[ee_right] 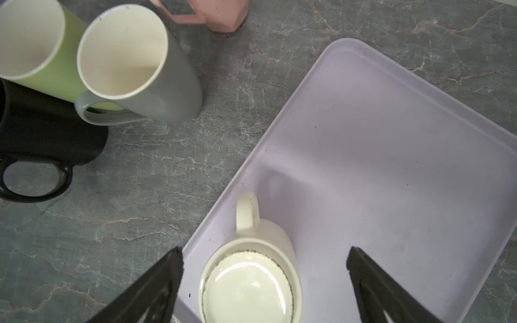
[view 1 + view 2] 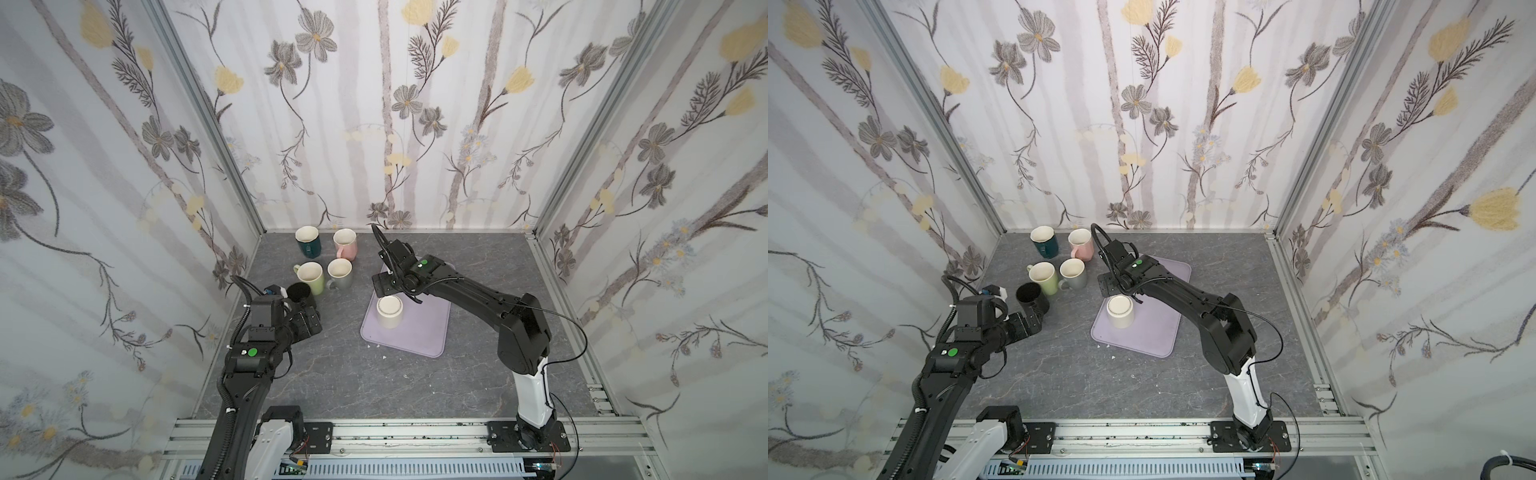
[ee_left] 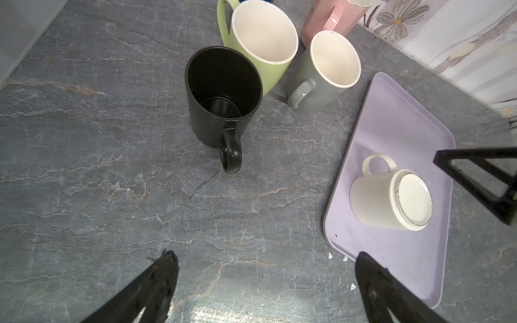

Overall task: Turn the mug right side up
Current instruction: Move the mug to the tray.

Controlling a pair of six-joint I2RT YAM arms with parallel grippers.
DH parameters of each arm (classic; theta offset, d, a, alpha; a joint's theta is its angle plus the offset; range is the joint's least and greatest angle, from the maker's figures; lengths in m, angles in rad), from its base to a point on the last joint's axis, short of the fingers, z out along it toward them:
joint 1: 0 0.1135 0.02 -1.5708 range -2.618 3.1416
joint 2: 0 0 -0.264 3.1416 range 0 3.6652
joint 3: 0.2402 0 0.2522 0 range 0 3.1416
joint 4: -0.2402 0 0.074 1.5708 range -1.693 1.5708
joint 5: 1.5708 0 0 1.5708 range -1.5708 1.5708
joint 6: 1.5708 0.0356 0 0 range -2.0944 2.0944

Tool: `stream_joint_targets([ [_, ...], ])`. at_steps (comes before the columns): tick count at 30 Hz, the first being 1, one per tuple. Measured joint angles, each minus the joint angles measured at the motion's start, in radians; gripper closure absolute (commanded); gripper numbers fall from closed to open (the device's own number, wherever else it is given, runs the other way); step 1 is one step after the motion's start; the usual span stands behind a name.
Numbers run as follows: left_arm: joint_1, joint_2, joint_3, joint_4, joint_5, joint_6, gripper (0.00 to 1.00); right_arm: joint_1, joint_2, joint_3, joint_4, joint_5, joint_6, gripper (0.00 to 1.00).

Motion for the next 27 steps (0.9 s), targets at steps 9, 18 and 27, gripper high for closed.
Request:
stream_joint_targets([
  [9,0.000,0.014,-0.016,0.046,0.060,-0.017,0.00,0.048,0.171,0.175,-0.137,0.066,0.005,0.08],
  [18,0.000,0.006,-0.014,0.049,0.079,-0.019,0.00,0.039,0.227,0.195,-0.237,0.178,0.016,0.08],
  [27,0.000,-0.006,-0.014,0.049,0.078,-0.019,0.00,0.001,0.198,0.136,-0.265,0.249,0.031,0.09],
])
